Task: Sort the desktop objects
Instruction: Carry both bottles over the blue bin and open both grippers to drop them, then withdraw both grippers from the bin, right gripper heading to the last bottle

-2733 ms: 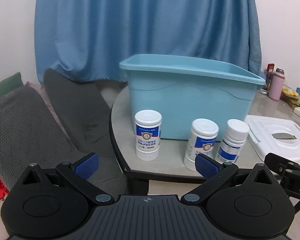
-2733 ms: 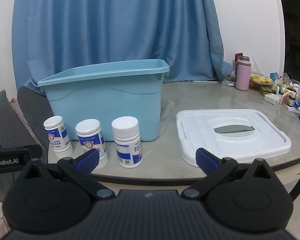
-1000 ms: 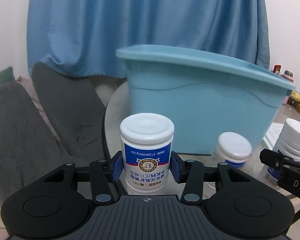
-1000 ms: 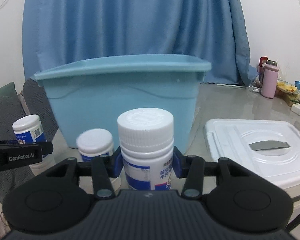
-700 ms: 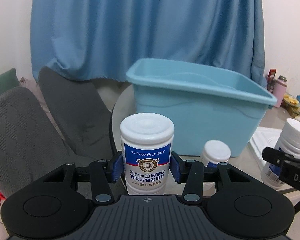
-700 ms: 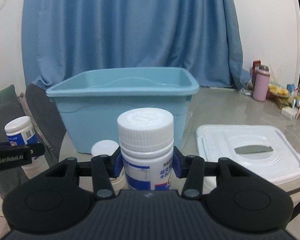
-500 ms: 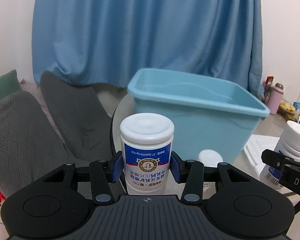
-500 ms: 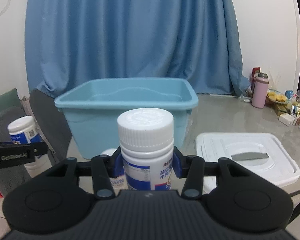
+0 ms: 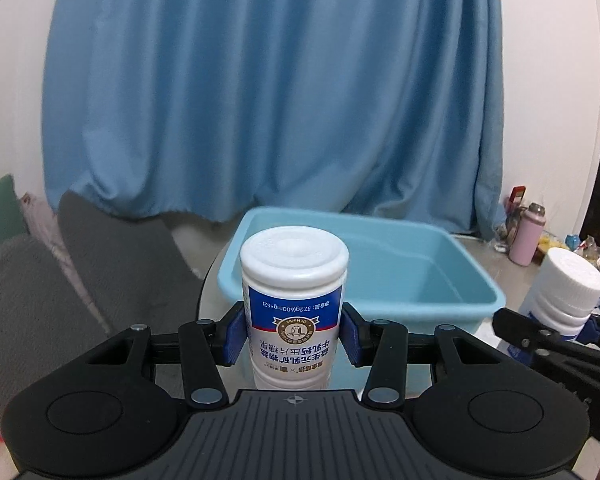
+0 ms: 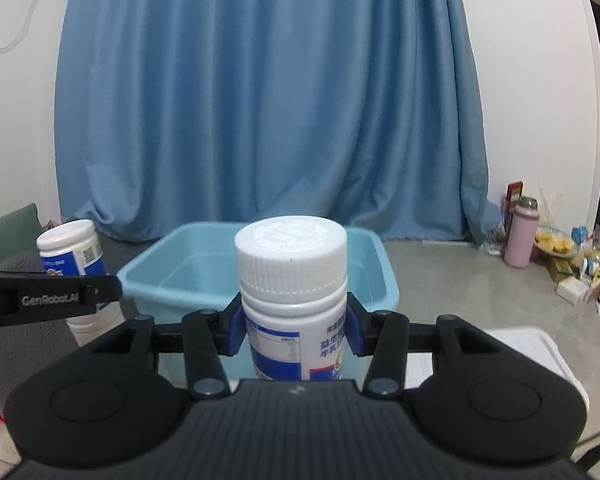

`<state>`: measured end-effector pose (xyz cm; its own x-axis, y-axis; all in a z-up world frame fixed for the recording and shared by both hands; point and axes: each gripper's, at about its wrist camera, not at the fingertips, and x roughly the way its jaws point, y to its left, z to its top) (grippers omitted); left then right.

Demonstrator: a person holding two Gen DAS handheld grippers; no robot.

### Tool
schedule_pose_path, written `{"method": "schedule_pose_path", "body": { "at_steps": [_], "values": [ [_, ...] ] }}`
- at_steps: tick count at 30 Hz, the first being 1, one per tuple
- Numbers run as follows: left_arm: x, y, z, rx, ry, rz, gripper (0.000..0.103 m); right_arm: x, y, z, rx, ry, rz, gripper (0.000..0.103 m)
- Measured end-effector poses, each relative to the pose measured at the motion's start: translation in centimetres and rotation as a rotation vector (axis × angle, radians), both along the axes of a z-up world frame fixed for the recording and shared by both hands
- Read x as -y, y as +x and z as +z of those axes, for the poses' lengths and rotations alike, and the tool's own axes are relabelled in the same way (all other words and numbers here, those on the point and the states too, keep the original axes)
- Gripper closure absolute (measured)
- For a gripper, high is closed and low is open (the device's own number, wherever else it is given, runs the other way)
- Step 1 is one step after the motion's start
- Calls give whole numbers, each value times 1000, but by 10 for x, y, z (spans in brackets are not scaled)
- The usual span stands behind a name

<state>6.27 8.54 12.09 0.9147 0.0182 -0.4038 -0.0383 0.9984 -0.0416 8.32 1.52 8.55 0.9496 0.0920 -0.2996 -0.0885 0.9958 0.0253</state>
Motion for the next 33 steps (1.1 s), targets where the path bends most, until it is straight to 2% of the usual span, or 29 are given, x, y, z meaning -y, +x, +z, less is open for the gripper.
{"method": "schedule_pose_path", "body": {
  "at_steps": [4, 11, 22, 24, 25, 26, 27, 33],
  "values": [
    [9, 23, 14, 14, 17, -15, 55, 5, 20, 7, 21, 5, -2, 55],
    [18, 75, 16, -2, 24, -21, 55, 14, 68, 10, 22, 23, -2, 55],
    [20, 148, -13, -67, 20, -9, 54, 19, 128, -20, -49, 14, 10, 54],
    [21, 155, -17, -75, 19, -2, 51, 19, 133, -23, -52, 3, -4, 40],
    [23, 156, -18, -77, 20, 2, 45, 19, 134, -23, -48, -4, -14, 28],
    [23, 156, -19, -73, 18, 0, 40, 19, 134, -22, -38, -5, -17, 21],
    [23, 154, -18, -61, 15, -3, 32, 20, 132, -21, -26, 3, -12, 21],
    [26, 134, -16, -26, 29, 19, 31, 21, 112, -15, -1, 29, 15, 20]
  ]
}}
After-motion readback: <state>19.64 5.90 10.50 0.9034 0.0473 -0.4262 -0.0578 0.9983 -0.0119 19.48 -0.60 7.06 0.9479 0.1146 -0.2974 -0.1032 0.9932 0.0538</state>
